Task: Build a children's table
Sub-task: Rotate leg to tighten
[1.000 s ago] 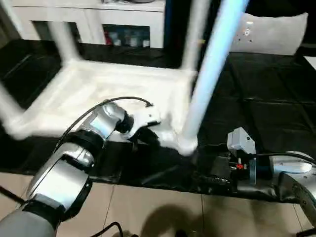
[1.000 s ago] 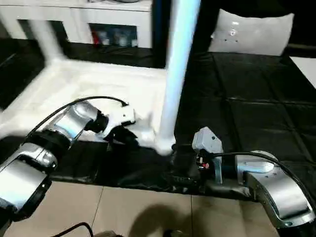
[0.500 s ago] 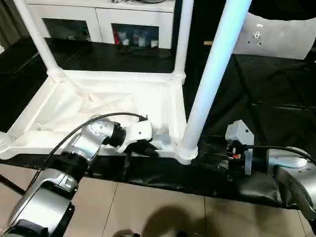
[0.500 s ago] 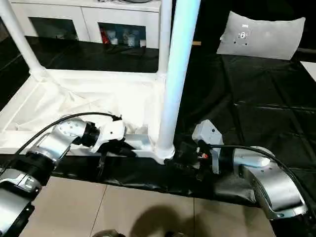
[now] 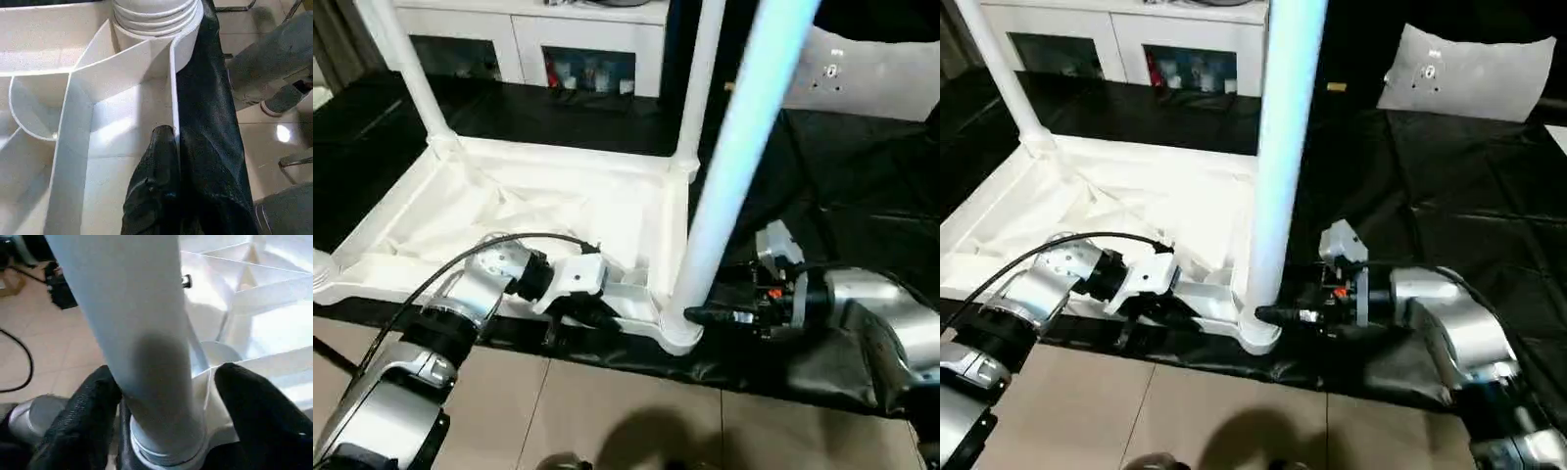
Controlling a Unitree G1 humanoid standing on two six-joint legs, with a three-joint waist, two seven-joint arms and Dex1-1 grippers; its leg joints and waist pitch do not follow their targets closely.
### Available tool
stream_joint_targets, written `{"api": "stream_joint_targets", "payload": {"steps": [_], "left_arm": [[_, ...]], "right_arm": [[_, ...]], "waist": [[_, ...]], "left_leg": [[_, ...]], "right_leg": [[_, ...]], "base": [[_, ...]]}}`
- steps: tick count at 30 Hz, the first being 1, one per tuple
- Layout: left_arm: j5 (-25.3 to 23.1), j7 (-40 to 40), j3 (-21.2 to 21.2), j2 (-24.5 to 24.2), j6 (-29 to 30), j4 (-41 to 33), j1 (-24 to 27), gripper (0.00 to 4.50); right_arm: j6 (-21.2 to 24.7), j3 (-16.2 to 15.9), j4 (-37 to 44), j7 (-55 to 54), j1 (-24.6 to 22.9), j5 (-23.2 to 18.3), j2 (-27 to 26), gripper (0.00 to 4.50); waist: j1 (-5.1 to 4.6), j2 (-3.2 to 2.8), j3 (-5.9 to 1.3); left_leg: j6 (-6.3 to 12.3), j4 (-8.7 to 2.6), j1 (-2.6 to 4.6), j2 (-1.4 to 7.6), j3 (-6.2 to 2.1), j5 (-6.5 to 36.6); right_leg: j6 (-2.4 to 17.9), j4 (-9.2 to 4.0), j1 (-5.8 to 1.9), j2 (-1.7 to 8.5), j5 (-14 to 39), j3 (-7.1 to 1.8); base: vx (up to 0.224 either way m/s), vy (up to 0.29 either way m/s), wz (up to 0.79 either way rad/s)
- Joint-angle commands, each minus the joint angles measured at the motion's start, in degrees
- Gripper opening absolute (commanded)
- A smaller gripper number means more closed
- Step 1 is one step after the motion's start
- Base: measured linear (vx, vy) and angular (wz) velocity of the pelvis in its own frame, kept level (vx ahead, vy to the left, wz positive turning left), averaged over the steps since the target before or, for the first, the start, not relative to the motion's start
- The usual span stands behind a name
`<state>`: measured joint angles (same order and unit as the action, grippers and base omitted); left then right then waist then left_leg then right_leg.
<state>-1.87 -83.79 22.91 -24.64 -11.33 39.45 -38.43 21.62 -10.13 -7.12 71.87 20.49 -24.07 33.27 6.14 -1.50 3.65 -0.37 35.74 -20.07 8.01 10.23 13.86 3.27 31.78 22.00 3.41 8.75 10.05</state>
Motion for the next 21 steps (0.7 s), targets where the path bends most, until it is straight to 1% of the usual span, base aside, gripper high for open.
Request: {"api": "stream_joint_targets", "payload": {"steps": [1,2,3,4,5,6,7,8,10,11,12,13,14,15,16,17,18,20,21], "left_arm": [[0.7,-3.2,1.3,0.1,-2.1,-2.4,-0.9,0.0],[0.4,-3.4,1.3,0.2,-2.5,-2.4,-1.1,0.0],[0.2,-3.5,1.3,0.2,-2.5,-2.3,-1.1,0.0],[0.1,-3.6,1.4,0.2,-2.7,-2.3,-1.2,0.0],[0.0,-3.6,1.3,0.2,-2.8,-2.2,-1.3,0.0],[0.0,-3.7,1.3,0.2,-2.8,-2.2,-1.5,0.0],[0.0,-3.7,1.3,0.2,-2.8,-2.1,-1.5,0.0],[-0.1,-3.5,1.2,0.1,-2.8,-2.1,-1.6,0.0],[-0.3,-2.7,1.1,0.1,-2.9,-1.7,-1.7,0.0],[-0.4,-2.3,1.0,0.1,-2.8,-1.6,-1.8,0.0],[-0.5,-1.9,0.8,0.1,-2.7,-1.5,-1.8,0.0],[-0.1,-1.1,0.2,0.5,-1.5,-1.3,-1.8,0.0],[0.2,-0.6,-0.2,0.8,-0.8,-1.2,-1.8,0.0],[0.5,0.4,-0.8,1.3,0.5,-1.1,-1.9,0.0],[0.8,1.6,-1.4,1.7,1.8,-1.0,-1.9,0.0],[0.9,2.5,-1.8,2.0,2.8,-0.9,-2.0,0.0],[1.0,2.9,-2.0,2.2,3.3,-0.9,-2.0,0.0],[1.0,5.6,-2.9,2.9,4.9,-0.4,-2.3,0.0],[0.9,7.3,-3.4,3.4,6.0,-0.1,-2.5,0.0]], "right_arm": [[-1.3,-1.1,-1.6,1.7,1.2,1.0,-0.1,3.04],[-2.0,-2.3,-2.6,3.5,1.8,1.6,-0.3,2.93],[-2.4,-2.7,-3.0,3.9,1.9,1.9,-0.5,2.93],[-2.8,-3.0,-3.6,4.2,2.3,2.1,-0.8,2.83],[-3.1,-3.2,-4.3,4.3,2.6,2.3,-1.1,2.74],[-3.5,-3.5,-5.3,4.4,3.3,2.6,-1.5,2.6],[-3.6,-3.5,-5.6,4.6,3.5,2.6,-1.6,2.49],[-3.6,-3.6,-5.7,4.7,3.7,2.6,-1.8,2.43],[-3.7,-3.8,-6.1,5.3,4.1,2.5,-2.1,2.27],[-3.6,-3.8,-6.1,5.4,4.1,2.4,-2.2,2.17],[-3.7,-3.9,-6.3,5.6,4.3,2.4,-2.3,2.12],[-3.1,-3.8,-5.8,5.7,4.0,2.0,-2.3,2.08],[-2.8,-3.7,-5.7,6.0,3.9,1.8,-2.4,2.08],[-2.3,-3.6,-5.2,6.2,3.4,1.4,-2.4,2.05],[-1.2,-3.3,-4.0,5.9,2.5,0.8,-2.3,2.05],[-0.4,-3.1,-3.0,5.6,1.8,0.3,-2.2,2.04],[0.0,-3.0,-2.6,5.5,1.5,0.0,-2.2,2.04],[2.6,-2.8,0.7,3.8,-0.4,-1.1,-2.2,2.04],[3.7,-2.6,2.2,2.2,-1.4,-1.4,-2.5,2.04]], "waist": [[-0.07,0.66,-4.03],[-0.03,0.71,-4.0],[-0.04,0.69,-3.98],[0.11,0.54,-3.95],[0.16,0.63,-3.92],[0.15,0.56,-3.85],[0.22,0.62,-3.8],[0.27,0.56,-3.81],[0.25,0.56,-3.82],[0.2,0.43,-3.79],[0.16,0.51,-3.79],[0.14,0.45,-3.67],[0.17,0.51,-3.67],[0.24,0.3,-3.61],[0.18,0.4,-3.49],[0.2,0.42,-3.44],[0.26,0.44,-3.5],[0.28,0.35,-3.36],[0.36,0.38,-3.41]], "left_leg": [[5.45,-4.22,0.32,7.23,-2.91,1.3],[5.54,-4.2,0.28,7.18,-2.86,1.2],[5.51,-4.23,0.26,7.21,-2.88,1.2],[5.48,-4.19,0.29,7.24,-2.84,1.2],[5.39,-4.26,0.32,7.32,-2.89,1.4],[5.2,-4.3,0.31,7.27,-2.88,1.8],[4.86,-4.29,0.36,7.17,-2.78,2.3],[4.71,-4.34,0.41,7.22,-2.84,2.3],[4.55,-4.35,0.34,7.33,-2.95,2.3],[4.58,-4.37,0.34,7.36,-3.0,2.3],[4.58,-4.4,0.41,7.38,-3.02,2.3],[4.46,-4.39,0.39,7.28,-2.95,2.7],[4.33,-4.4,0.39,7.13,-2.85,3.1],[4.28,-4.4,0.4,7.08,-2.82,3.2],[4.33,-4.46,0.43,7.15,-2.86,3.2],[4.33,-4.5,0.6,7.34,-2.92,3.3],[4.28,-4.49,0.65,7.37,-2.95,3.3],[4.27,-4.55,0.55,7.38,-2.98,3.2],[4.36,-4.53,0.61,7.36,-3.02,3.1]], "right_leg": [[3.5,-3.33,-3.33,8.34,16.1,-5.38],[3.7,-3.26,-3.3,8.39,15.8,-5.4],[3.8,-3.25,-3.32,8.39,15.8,-5.4],[4.0,-3.27,-3.24,8.45,15.7,-5.47],[4.1,-3.25,-3.24,8.4,15.8,-5.48],[4.3,-3.34,-3.23,8.4,16.5,-5.41],[3.9,-3.57,-3.29,8.41,17.4,-5.45],[3.8,-3.51,-3.32,8.43,17.6,-5.45],[3.6,-3.46,-3.34,8.42,17.3,-5.46],[3.7,-3.47,-3.32,8.36,17.0,-5.46],[3.7,-3.4,-3.27,8.33,16.8,-5.44],[3.8,-3.53,-3.25,8.39,17.3,-5.45],[3.6,-3.71,-3.36,8.39,18.2,-5.44],[3.5,-3.8,-3.34,8.42,18.5,-5.46],[3.3,-3.87,-3.29,8.32,18.7,-5.42],[3.2,-3.99,-3.2,8.25,18.8,-5.45],[3.3,-3.91,-3.18,8.29,18.8,-5.44],[3.1,-3.99,-3.26,8.33,18.3,-5.58],[3.2,-3.95,-3.24,8.38,18.2,-5.53]], "base": [[0.0,0.0,0.0],[0.0,0.0,0.0],[0.0,0.0,0.0],[0.0,0.0,0.0],[0.0,0.0,0.0],[0.0,0.0,0.0],[0.0,0.0,0.0],[0.0,0.0,0.0],[0.0,0.0,0.0],[0.0,0.0,0.0],[0.0,0.0,0.0],[0.0,0.0,0.0],[0.0,0.0,0.0],[0.0,0.0,0.0],[0.0,0.0,0.0],[0.0,0.0,0.0],[0.0,0.0,0.0],[0.0,0.0,0.0],[0.0,0.0,0.0]]}}
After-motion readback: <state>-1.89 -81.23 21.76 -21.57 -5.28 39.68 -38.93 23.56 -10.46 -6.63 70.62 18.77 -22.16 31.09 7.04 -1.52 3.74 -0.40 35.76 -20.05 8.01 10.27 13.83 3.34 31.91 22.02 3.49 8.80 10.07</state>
